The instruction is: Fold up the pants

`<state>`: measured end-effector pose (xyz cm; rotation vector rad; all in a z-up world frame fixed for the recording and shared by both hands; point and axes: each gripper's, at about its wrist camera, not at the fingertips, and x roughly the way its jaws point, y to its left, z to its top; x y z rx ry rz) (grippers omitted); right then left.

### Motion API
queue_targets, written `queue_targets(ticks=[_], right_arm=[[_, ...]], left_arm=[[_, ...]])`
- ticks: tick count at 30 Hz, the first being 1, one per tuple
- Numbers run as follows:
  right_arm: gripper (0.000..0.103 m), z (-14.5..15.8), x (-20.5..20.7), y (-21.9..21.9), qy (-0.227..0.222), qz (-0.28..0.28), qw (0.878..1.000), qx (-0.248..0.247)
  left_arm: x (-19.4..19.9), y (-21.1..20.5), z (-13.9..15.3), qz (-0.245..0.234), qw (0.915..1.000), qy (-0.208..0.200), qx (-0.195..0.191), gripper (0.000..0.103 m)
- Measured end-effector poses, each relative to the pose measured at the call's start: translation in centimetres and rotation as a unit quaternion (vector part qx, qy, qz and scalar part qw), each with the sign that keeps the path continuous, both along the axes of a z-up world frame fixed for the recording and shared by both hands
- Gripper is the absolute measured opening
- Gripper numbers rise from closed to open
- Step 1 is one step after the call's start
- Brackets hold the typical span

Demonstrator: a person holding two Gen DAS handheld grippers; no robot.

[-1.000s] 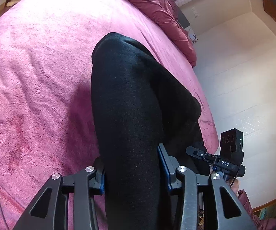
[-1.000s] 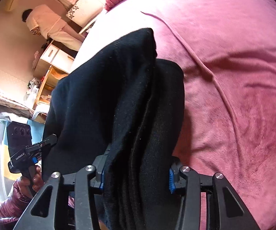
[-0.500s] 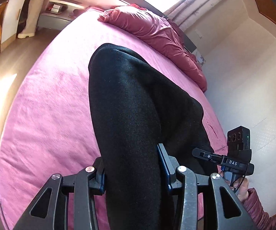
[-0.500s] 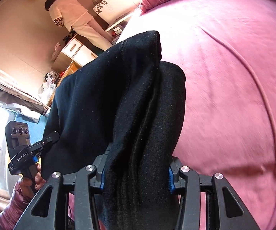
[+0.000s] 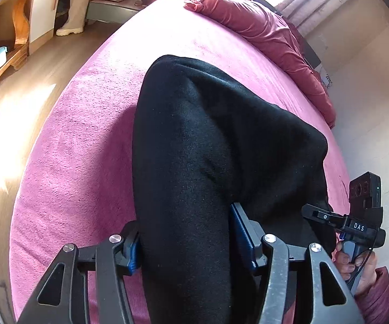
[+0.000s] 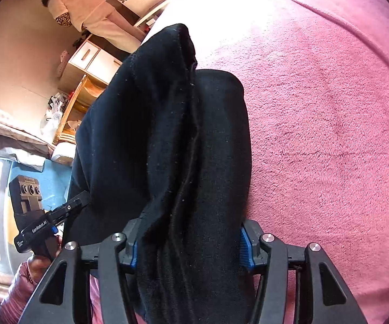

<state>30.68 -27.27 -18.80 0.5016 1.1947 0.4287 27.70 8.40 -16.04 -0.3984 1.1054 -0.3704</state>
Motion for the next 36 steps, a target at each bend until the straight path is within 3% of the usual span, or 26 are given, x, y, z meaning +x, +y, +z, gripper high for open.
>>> queue_targets(ticks=[7, 10, 17, 25, 36], right_arm=[[0.062, -0.2, -1.1, -0.7, -0.001, -0.006, 1.0, 0.0], [0.068, 0.7, -1.5, -0.5, 0.0, -0.017, 1.0, -0.022], [0.068, 3.6, -3.2, 0.9, -0.029, -0.031, 0.995, -0.086], [0.069, 6.0, -6.1, 1.3, -0.06, -0.058, 0.985, -0.149], [0.075, 9.6, -10.7, 3.1, -0.104, -0.081, 0.968, -0.212]], left_arm=[[-0.9, -1.4, 2.2, 0.019, 0.9978, -0.022, 0.06, 0.063], [-1.8, -2.0, 3.3, 0.033, 0.9946, -0.039, 0.09, 0.063], [-5.0, -2.5, 5.9, 0.041, 0.984, -0.098, 0.143, 0.063], [-8.3, -2.2, 8.1, 0.056, 0.9754, -0.137, 0.163, 0.063], [-12.0, -3.0, 9.9, 0.061, 0.9731, -0.157, 0.158, 0.063]])
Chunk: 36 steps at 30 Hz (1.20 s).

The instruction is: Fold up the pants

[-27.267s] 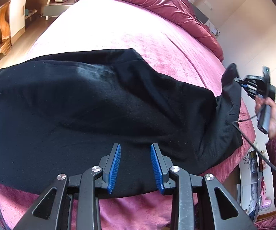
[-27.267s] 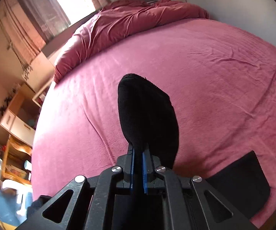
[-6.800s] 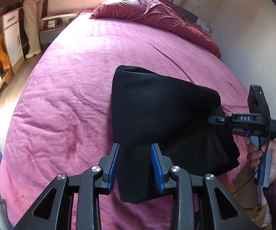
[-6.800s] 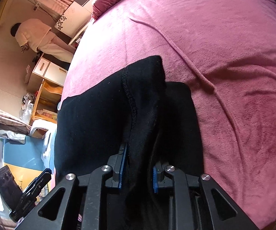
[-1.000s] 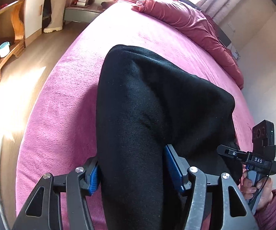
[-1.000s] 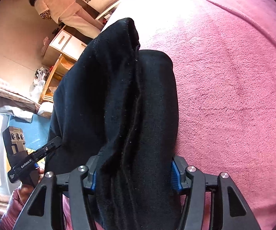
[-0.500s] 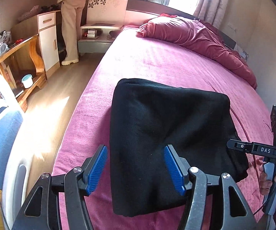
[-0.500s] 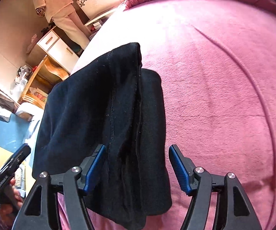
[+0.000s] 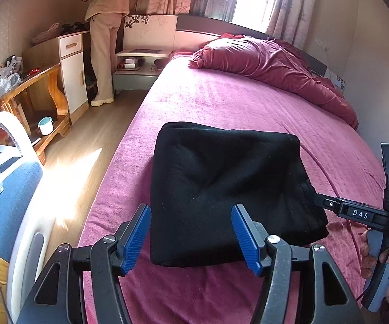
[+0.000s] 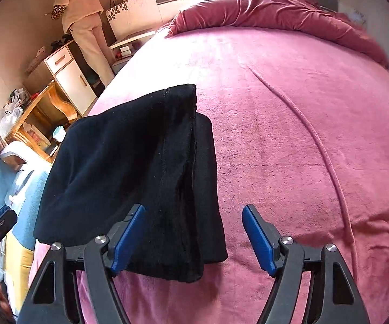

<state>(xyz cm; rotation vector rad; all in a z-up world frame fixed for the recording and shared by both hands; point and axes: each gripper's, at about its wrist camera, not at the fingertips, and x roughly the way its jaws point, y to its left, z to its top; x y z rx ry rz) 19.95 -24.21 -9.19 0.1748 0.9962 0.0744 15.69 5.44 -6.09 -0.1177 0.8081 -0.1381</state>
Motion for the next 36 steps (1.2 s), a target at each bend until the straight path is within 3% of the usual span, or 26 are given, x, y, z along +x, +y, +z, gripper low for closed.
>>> queue_targets(ticks=[13, 21, 36], right_arm=[[0.077, 1.9, -4.2, 3.4, -0.038, -0.018, 0.998, -0.039], [0.083, 4.2, -8.0, 5.0, -0.087, -0.057, 0.991, -0.078], [0.088, 6.0, -13.6, 7.0, -0.143, -0.076, 0.977, -0.138]], left_arm=[[-4.1, -0.6, 2.2, 0.013, 0.9993, -0.03, 0.017, 0.063], [-7.1, -1.0, 2.1, 0.031, 0.9985, -0.036, 0.029, 0.063], [-10.0, -1.8, 2.2, 0.04, 0.998, -0.034, 0.037, 0.063]])
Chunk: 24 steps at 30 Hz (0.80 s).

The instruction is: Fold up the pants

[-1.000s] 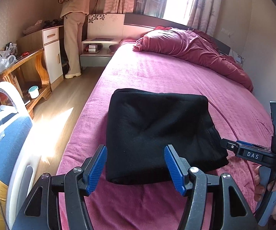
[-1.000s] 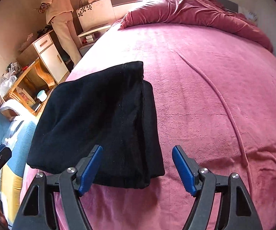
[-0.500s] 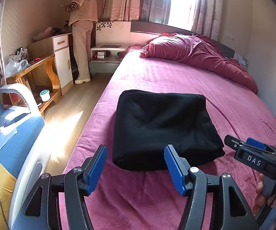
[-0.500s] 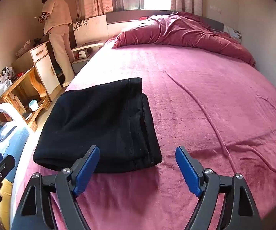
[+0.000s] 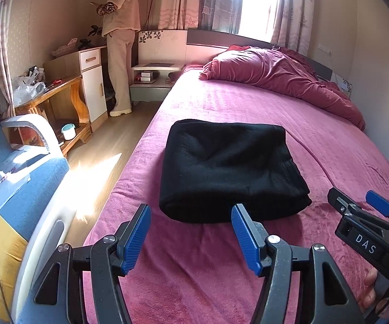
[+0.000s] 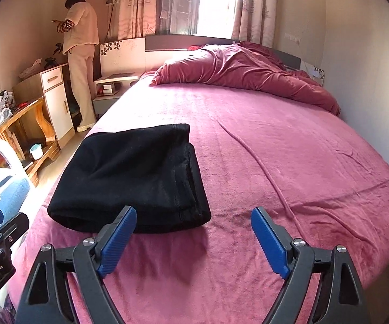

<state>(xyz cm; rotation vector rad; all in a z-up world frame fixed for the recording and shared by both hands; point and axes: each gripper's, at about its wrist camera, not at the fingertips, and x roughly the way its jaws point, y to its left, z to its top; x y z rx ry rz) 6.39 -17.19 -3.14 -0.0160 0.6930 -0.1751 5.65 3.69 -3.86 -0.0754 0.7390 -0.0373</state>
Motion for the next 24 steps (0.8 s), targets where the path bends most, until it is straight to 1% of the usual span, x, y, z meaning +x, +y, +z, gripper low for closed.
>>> queue_targets(ticks=[5, 9, 13, 16, 19, 24], right_arm=[[0.09, 0.6, -1.2, -0.2, -0.02, -0.009, 1.0, -0.002], [0.09, 0.4, -1.7, -0.7, -0.017, -0.022, 1.0, -0.001], [0.09, -0.2, -2.0, -0.7, -0.013, -0.023, 1.0, -0.004], [0.09, -0.9, -2.0, -1.0, 0.0, -0.026, 1.0, -0.002], [0.09, -1.2, -2.1, -1.5, 0.007, -0.033, 0.999, -0.001], [0.09, -0.8, -2.2, -1.9, 0.004, -0.04, 0.999, 0.003]], left_arm=[[-0.2, -0.5, 0.2, 0.006, 0.9999, 0.0, 0.01, 0.064], [-0.3, -0.9, 0.0, 0.008, 0.9999, 0.004, 0.009, 0.064], [-0.4, -1.2, -0.2, 0.01, 0.9999, 0.005, 0.008, 0.064], [-0.6, -1.6, -0.6, 0.008, 0.9998, 0.006, 0.016, 0.064], [-0.5, -2.0, -1.0, 0.0, 0.9998, 0.014, 0.016, 0.064], [-0.7, -2.6, -1.0, -0.013, 0.9997, 0.008, 0.021, 0.064]])
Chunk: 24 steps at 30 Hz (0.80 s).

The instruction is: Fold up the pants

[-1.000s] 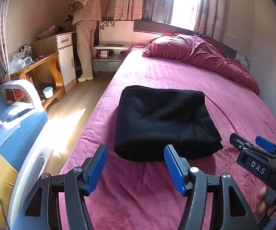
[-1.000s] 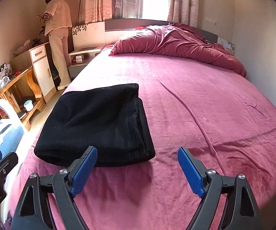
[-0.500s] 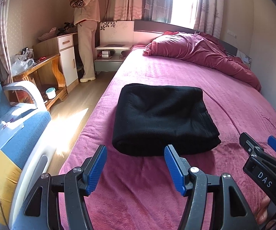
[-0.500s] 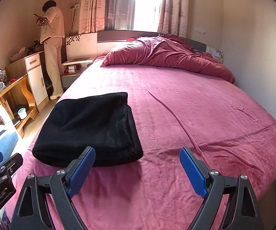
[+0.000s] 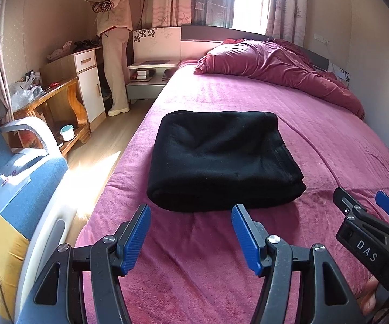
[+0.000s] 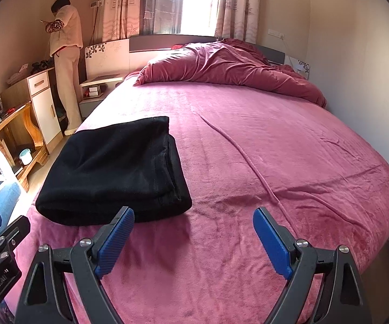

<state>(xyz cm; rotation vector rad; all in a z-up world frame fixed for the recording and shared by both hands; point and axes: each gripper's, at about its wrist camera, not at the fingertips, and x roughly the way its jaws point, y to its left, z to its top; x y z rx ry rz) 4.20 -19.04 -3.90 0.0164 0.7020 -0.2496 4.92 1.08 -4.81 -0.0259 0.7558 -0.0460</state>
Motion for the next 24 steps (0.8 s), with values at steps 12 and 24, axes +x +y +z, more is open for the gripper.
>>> queue_targets(ticks=[12, 24], right_arm=[[0.09, -0.1, 0.7, 0.9, 0.0, 0.009, 1.0, -0.005], [0.09, 0.2, 1.3, 1.6, -0.005, 0.019, 1.0, -0.012]], left_arm=[[0.1, 0.0, 0.2, 0.002, 1.0, -0.004, -0.002, 0.064], [-0.1, 0.5, 0.4, 0.007, 0.9999, -0.007, -0.003, 0.064]])
